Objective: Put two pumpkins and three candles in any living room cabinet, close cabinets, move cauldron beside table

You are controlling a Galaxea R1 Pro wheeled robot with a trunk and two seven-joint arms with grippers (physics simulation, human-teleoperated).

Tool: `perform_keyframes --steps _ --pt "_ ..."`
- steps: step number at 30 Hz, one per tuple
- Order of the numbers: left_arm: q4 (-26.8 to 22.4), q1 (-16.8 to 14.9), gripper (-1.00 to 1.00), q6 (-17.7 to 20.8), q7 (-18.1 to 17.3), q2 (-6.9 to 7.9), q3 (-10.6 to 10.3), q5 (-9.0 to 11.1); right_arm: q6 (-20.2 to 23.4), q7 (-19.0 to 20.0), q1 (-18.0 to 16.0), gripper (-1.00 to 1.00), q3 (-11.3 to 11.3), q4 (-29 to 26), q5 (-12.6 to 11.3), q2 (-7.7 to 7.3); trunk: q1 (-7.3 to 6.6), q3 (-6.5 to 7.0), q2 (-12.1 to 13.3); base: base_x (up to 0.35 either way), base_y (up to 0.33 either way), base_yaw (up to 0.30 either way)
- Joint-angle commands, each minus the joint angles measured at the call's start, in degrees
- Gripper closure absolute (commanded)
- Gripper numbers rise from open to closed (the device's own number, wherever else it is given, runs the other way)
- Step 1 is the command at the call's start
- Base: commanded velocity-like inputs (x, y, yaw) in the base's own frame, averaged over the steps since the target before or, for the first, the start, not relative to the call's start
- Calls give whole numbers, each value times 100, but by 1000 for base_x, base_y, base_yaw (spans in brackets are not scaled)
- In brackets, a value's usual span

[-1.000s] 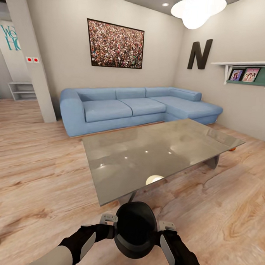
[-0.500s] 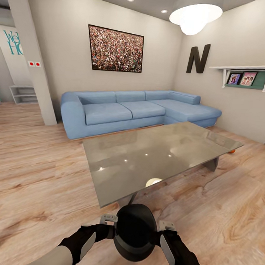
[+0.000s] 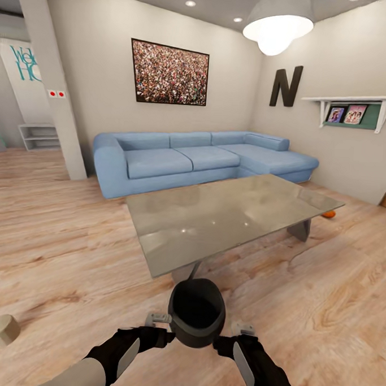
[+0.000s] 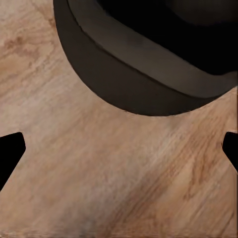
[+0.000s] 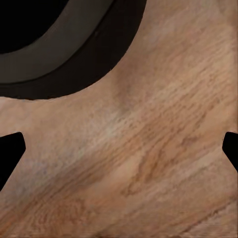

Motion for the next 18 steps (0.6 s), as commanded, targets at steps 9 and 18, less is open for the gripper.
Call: perform_keyframes --steps 9,18 --pt "-12 0 -100 35 -17 3 -24 21 23 -44 -1 -100 -14 -9 -59 5 -5 -5 -2 -211 0 0" --pt "-12 0 -100 36 -23 3 -24 21 21 -40 -1 -100 -23 -9 -63 1 -5 -5 -2 -15 0 0"
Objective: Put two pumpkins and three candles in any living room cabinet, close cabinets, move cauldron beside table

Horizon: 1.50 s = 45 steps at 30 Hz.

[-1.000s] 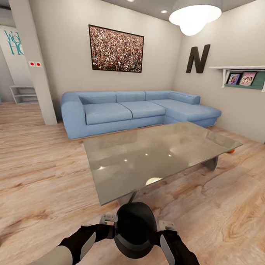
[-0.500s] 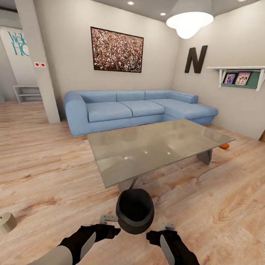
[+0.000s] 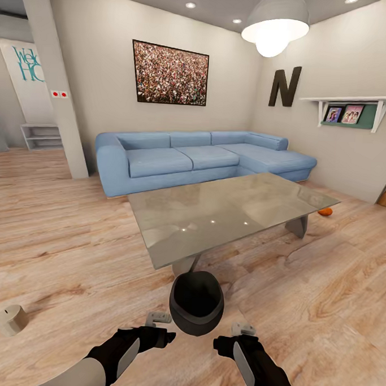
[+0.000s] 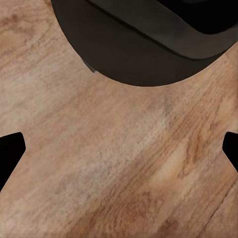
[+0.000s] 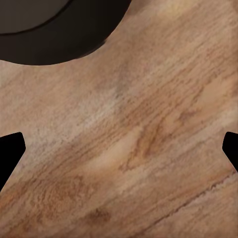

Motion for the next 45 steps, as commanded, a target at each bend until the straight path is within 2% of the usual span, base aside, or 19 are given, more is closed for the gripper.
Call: perform_keyframes --steps 1,11,45 --pt "-12 0 -100 35 -5 3 -24 21 21 -41 -1 -100 4 -9 -61 2 -1 -6 -2 -8 0 0" --pt "-16 0 -100 35 -10 3 -24 21 21 -41 -1 -100 11 -9 -59 1 -1 27 -2 -156 71 -98" --pt "-23 0 -100 34 -31 3 -24 30 21 -32 -1 -100 -13 -9 -61 1 -1 251 -2 -268 145 -207"
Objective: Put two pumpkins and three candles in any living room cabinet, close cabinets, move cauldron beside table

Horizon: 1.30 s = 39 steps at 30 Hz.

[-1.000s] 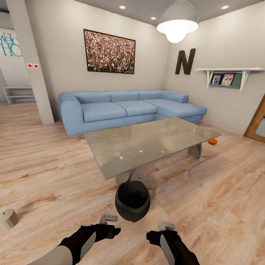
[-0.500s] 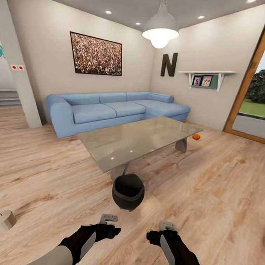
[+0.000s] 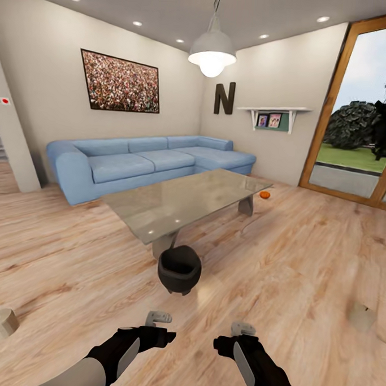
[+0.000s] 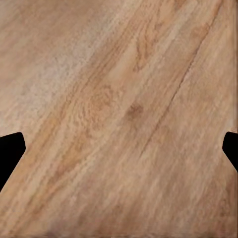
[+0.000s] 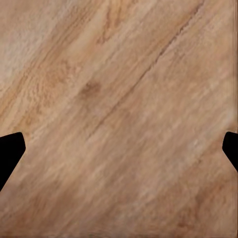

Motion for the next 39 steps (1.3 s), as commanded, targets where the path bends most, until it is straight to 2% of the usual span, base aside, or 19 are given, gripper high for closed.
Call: perform_keyframes --steps 1,21,39 --pt "-16 1 -100 34 -5 3 -24 22 20 -42 -2 -100 0 -8 -61 3 -4 1 -2 -159 70 -211" --pt "-38 1 -100 35 -6 6 -24 22 20 -36 -2 -100 12 -8 -61 3 -4 135 -2 -27 14 -211" --pt "-46 1 -100 36 -13 8 -24 22 20 -33 -2 -100 0 -8 -61 3 -4 255 -2 -106 144 -213"
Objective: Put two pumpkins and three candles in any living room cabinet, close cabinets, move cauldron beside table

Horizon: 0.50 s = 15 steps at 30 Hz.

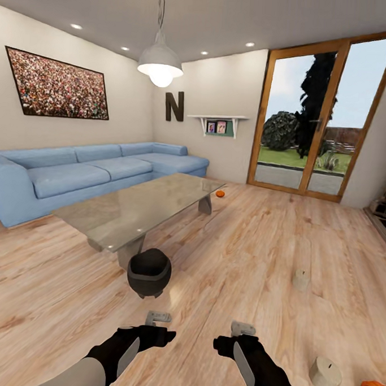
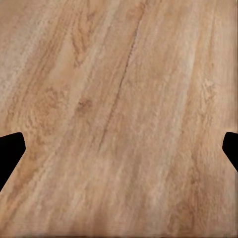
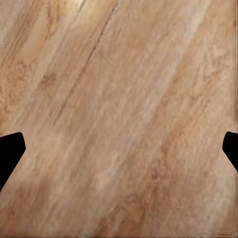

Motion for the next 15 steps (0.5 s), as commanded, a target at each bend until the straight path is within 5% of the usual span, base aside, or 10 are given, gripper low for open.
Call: perform_keyframes --steps 1,15 --pt "-14 1 -100 36 -6 3 -24 22 20 -42 -2 -100 0 -8 -61 -1 -3 1 -3 -144 106 -214" --pt "-11 1 -100 36 -6 1 -24 22 20 -42 -2 -100 -7 -8 -61 -4 -3 95 -3 -145 105 -214"
